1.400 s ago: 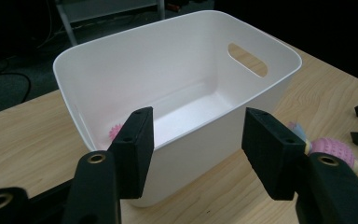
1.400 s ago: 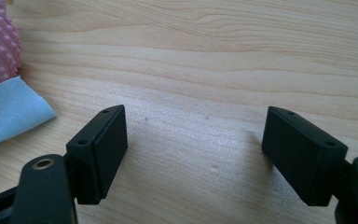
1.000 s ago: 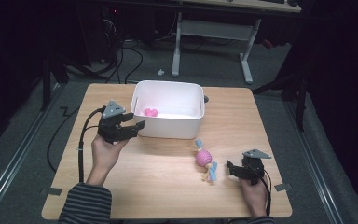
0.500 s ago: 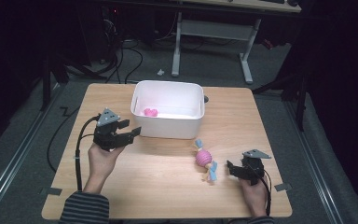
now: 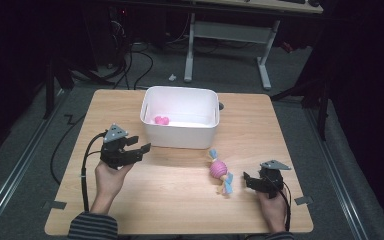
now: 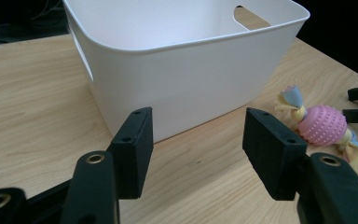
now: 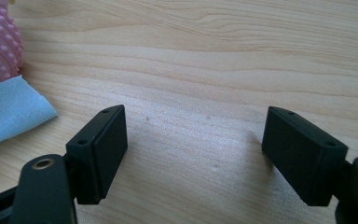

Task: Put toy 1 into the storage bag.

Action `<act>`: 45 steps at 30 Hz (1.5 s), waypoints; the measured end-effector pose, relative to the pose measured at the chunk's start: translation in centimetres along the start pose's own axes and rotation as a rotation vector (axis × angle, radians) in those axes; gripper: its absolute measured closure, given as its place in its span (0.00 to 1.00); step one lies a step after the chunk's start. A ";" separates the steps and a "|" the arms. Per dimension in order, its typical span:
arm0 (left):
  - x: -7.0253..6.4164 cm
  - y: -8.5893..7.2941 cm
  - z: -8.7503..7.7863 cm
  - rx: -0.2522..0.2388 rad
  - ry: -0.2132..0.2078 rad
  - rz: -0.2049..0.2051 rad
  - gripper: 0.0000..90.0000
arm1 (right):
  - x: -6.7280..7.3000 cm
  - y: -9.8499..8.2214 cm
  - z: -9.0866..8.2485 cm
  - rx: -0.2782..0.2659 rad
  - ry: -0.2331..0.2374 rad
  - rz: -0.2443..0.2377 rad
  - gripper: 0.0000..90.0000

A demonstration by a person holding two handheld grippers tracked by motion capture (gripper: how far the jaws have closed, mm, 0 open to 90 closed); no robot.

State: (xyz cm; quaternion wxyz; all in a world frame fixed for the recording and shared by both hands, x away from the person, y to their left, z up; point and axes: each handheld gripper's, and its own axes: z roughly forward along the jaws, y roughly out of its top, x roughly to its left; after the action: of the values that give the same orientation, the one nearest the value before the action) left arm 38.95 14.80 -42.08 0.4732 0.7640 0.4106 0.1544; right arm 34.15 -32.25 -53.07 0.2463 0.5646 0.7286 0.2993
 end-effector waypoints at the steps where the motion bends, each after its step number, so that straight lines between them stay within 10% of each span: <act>1: 0.0 -0.1 0.1 0.002 0.000 -0.001 0.48 | 0.0 0.0 0.0 0.000 0.000 0.000 0.25; 45: 0.1 -7.7 3.9 0.146 0.065 -0.055 0.43 | 0.1 0.0 0.0 0.000 0.002 0.002 0.25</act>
State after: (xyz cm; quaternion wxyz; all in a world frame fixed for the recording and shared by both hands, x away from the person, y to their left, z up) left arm 37.73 14.20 -50.61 0.4068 0.7795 0.4566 0.1355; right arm 34.11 -32.19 -53.06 0.2451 0.5651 0.7283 0.3003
